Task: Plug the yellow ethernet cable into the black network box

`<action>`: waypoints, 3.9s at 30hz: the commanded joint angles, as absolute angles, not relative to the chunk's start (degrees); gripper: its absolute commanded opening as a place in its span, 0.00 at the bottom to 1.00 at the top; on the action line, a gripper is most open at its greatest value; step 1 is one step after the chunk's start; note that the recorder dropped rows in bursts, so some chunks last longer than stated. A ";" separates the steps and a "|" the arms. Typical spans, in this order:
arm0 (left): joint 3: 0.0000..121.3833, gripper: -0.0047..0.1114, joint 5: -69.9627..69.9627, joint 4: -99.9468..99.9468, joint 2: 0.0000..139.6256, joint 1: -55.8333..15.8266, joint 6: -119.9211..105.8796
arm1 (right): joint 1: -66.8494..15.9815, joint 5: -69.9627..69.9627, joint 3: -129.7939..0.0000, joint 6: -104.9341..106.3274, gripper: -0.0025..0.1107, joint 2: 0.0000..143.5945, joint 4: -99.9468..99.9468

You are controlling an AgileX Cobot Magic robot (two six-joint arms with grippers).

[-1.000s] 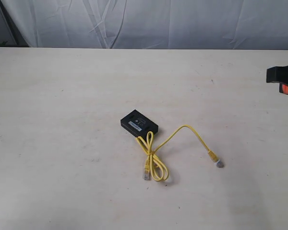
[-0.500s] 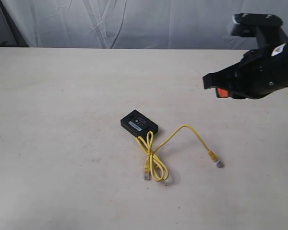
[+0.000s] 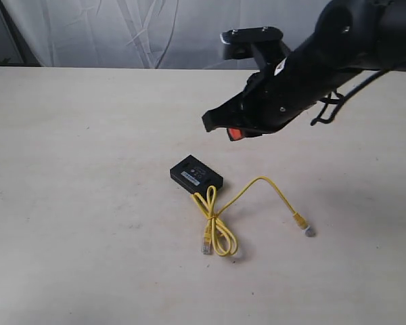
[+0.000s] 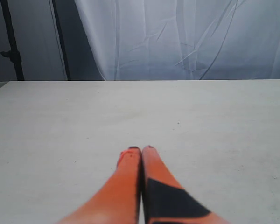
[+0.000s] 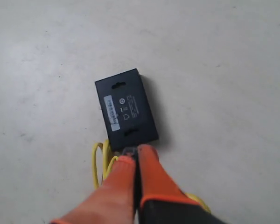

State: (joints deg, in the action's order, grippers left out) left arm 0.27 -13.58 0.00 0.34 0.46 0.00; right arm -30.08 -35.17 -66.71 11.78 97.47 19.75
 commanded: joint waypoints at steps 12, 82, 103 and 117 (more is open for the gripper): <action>0.00 0.04 -13.28 0.00 0.00 0.50 0.00 | -37.18 -41.77 -80.88 12.56 0.02 113.65 21.67; 0.00 0.04 -13.16 0.00 0.00 0.50 0.00 | -38.79 -30.86 -81.44 5.83 0.02 123.47 19.57; 0.00 0.04 -13.16 0.00 0.00 0.50 0.00 | -38.69 -36.34 -81.44 5.43 0.02 118.39 13.88; 0.00 0.04 -13.26 0.00 0.00 0.50 0.00 | -40.01 -39.30 -81.44 7.55 0.02 121.41 16.97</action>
